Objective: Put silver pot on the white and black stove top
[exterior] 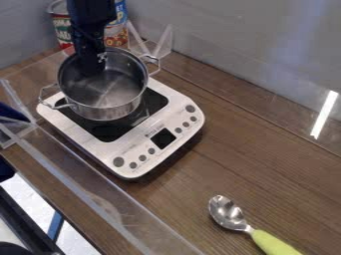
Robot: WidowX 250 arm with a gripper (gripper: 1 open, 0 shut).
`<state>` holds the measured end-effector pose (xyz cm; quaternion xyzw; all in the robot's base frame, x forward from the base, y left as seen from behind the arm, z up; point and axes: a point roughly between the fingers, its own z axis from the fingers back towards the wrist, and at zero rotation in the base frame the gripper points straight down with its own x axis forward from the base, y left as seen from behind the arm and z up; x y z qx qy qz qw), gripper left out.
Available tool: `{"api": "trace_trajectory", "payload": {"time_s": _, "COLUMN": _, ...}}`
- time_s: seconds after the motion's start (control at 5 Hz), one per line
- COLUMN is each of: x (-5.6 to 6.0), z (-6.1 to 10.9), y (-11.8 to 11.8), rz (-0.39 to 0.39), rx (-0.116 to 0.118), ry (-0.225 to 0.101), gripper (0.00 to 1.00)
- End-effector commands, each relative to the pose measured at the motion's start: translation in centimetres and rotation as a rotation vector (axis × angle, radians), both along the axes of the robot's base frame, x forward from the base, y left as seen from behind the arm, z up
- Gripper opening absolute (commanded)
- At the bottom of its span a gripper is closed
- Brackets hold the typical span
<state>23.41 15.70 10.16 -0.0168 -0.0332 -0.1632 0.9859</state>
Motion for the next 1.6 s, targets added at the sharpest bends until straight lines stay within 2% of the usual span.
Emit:
{"api": "trace_trajectory", "payload": {"time_s": 0.0, "x": 0.43, "z": 2.50, "y": 0.67, "rz": 0.016, "rx": 0.043, "ry": -0.059, "gripper": 0.00}}
{"api": "trace_trajectory", "payload": {"time_s": 0.4, "x": 0.44, "z": 3.08, "y": 0.71, "rz": 0.030, "rx": 0.030, "ry": -0.051, "gripper": 0.00}}
{"api": "trace_trajectory", "payload": {"time_s": 1.4, "x": 0.19, "z": 3.32, "y": 0.73, "rz": 0.047, "rx": -0.001, "ry": -0.040, "gripper": 0.00}}
